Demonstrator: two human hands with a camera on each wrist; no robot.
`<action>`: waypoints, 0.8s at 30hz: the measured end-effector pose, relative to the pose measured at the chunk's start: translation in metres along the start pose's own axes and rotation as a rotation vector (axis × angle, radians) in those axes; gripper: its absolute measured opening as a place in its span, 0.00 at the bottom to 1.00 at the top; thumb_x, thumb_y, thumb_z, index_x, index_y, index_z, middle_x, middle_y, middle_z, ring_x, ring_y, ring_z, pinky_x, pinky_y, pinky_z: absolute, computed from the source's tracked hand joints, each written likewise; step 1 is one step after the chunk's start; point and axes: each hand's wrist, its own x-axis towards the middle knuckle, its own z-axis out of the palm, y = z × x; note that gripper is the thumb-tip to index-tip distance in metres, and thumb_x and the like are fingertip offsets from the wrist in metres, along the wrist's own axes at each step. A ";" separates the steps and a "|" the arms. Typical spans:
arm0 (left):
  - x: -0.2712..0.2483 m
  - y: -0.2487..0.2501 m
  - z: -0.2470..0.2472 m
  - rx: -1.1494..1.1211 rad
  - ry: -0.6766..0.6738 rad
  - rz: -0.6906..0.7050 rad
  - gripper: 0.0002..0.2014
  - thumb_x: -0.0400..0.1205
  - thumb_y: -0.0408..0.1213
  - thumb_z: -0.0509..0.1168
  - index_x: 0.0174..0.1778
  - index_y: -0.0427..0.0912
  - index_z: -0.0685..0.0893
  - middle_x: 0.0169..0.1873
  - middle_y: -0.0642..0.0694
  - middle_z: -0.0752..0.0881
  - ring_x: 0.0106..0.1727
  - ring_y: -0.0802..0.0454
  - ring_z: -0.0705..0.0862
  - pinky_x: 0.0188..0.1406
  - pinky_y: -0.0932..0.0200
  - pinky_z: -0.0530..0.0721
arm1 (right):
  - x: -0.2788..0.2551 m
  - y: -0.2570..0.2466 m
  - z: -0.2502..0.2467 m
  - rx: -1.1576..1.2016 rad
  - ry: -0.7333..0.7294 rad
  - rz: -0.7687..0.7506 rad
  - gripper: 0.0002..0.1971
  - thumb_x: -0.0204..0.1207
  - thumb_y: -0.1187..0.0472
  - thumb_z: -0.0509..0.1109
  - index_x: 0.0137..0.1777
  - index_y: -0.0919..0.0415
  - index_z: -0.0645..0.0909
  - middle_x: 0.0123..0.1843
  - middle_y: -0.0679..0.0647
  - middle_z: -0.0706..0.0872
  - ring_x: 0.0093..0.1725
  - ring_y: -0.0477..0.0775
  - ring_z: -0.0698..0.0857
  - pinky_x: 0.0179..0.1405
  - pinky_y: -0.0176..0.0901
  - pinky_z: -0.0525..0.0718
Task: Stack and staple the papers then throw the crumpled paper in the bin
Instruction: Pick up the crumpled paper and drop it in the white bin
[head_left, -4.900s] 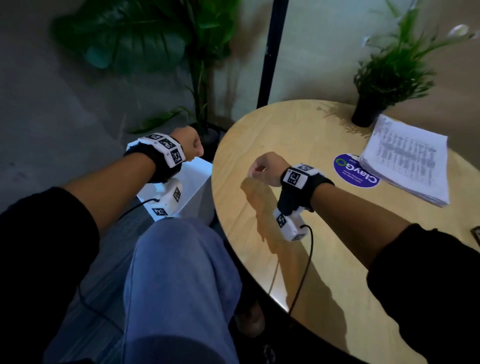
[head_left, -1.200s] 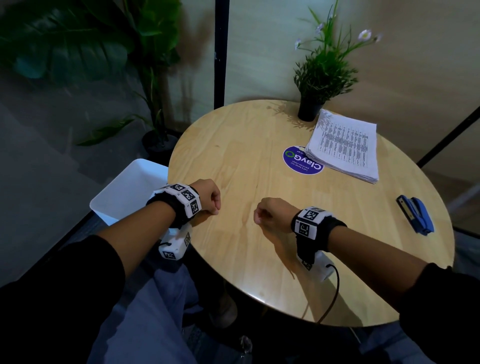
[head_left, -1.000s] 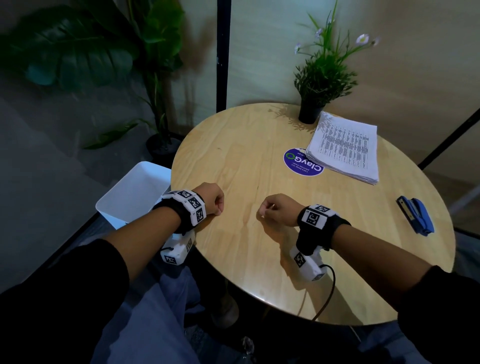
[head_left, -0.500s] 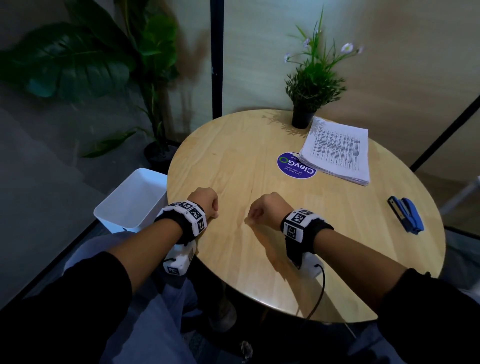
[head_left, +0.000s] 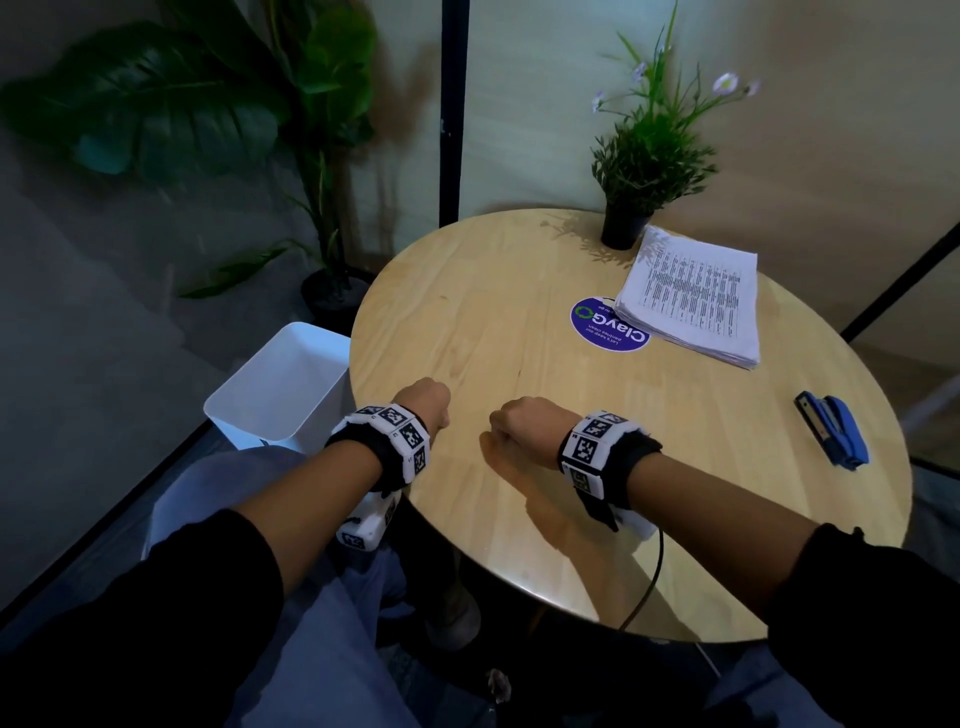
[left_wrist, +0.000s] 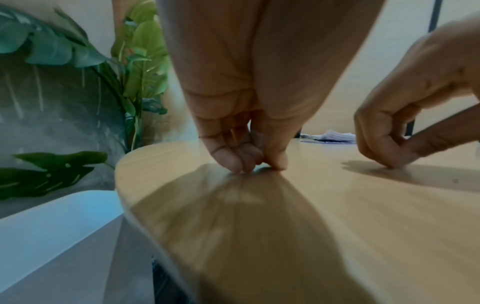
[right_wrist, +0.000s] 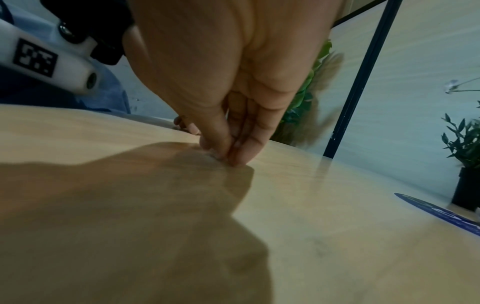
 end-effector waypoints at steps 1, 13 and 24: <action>0.000 0.000 0.003 0.007 0.023 0.027 0.15 0.84 0.31 0.58 0.63 0.28 0.80 0.66 0.33 0.77 0.65 0.37 0.80 0.65 0.51 0.77 | -0.001 -0.002 0.001 0.006 0.010 0.003 0.14 0.82 0.62 0.55 0.56 0.71 0.78 0.55 0.68 0.84 0.55 0.67 0.82 0.51 0.53 0.77; -0.003 -0.026 -0.009 -0.168 0.092 0.132 0.07 0.80 0.27 0.64 0.48 0.38 0.87 0.46 0.35 0.87 0.47 0.39 0.84 0.50 0.54 0.81 | -0.013 0.011 0.004 0.410 0.099 0.287 0.03 0.76 0.68 0.61 0.46 0.62 0.76 0.49 0.62 0.83 0.45 0.55 0.76 0.43 0.40 0.68; 0.001 -0.028 -0.005 -0.200 0.128 0.184 0.09 0.73 0.26 0.71 0.48 0.38 0.89 0.49 0.38 0.90 0.53 0.43 0.88 0.54 0.53 0.84 | -0.022 0.028 0.006 0.612 0.187 0.297 0.09 0.73 0.73 0.61 0.42 0.58 0.76 0.37 0.49 0.79 0.42 0.52 0.77 0.32 0.25 0.70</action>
